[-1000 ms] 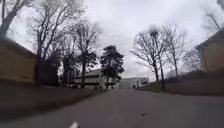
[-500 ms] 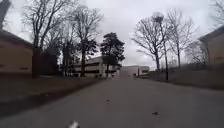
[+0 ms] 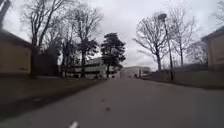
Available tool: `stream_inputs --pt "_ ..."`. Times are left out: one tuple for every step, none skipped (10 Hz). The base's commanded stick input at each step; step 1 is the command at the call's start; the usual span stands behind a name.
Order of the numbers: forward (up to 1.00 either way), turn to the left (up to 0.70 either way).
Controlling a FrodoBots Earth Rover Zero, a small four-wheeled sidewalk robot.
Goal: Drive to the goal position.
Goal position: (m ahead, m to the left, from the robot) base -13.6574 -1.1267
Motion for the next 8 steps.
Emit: stream_inputs --pt "0.00 0.00" --pt "0.00 -0.14" --pt "0.00 -0.78" --pt "0.00 -1.00" --pt "0.00 -1.00" --pt "0.00 -1.00" --pt "0.00 -1.00" --pt "0.00 -1.00"
